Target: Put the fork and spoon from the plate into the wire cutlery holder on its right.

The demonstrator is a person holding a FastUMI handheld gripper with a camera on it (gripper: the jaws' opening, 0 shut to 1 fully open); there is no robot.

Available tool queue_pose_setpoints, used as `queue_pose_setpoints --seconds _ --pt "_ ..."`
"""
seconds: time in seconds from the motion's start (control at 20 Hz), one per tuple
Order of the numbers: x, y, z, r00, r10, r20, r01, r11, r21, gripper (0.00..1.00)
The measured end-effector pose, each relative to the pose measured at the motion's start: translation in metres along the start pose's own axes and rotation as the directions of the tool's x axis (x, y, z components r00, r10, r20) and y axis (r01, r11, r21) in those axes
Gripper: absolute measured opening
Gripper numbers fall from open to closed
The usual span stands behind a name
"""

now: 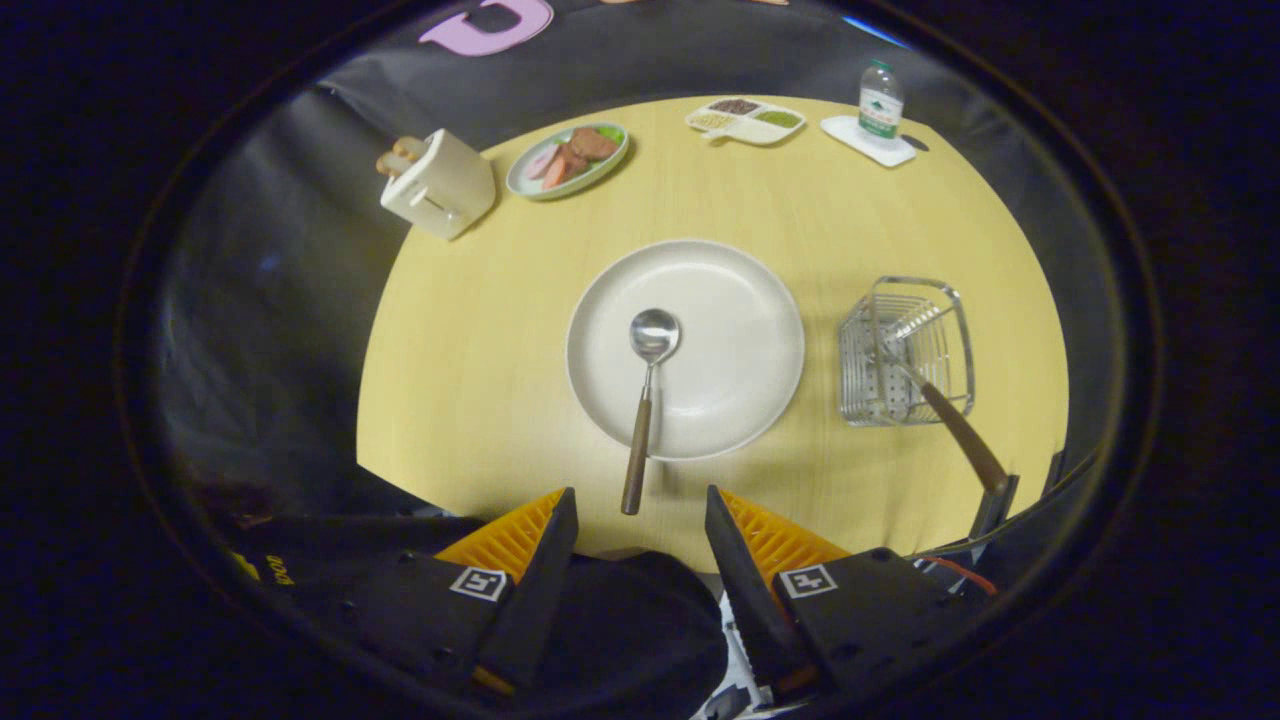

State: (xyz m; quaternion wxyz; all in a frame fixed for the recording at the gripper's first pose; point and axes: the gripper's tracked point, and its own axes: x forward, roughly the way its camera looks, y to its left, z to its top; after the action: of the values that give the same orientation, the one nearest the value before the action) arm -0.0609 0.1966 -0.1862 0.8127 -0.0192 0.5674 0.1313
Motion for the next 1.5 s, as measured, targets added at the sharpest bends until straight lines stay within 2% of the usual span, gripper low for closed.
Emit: queue_pose_setpoints --seconds 0.25,0.6,0.8,1.0,1.1,1.35,1.5 --pt "0.045 0.018 -0.018 0.996 -0.007 -0.086 0.006 1.000 -0.005 0.83" --pt "0.090 0.006 -0.021 0.990 -0.067 -0.121 0.070 0.997 0.017 0.83" --pt "0.102 0.006 -0.021 0.990 -0.070 -0.121 0.073 0.997 0.018 0.53" --pt "0.111 0.006 -0.023 0.990 -0.061 -0.126 0.071 0.994 0.077 0.23" --pt "0.109 0.004 -0.020 0.989 -0.056 -0.134 0.069 0.993 0.093 0.18" --pt "0.109 0.006 -0.019 0.991 -0.031 -0.129 0.049 0.990 0.132 0.12" --pt "0.106 0.008 -0.021 0.992 -0.014 -0.128 0.028 0.994 0.110 0.08"
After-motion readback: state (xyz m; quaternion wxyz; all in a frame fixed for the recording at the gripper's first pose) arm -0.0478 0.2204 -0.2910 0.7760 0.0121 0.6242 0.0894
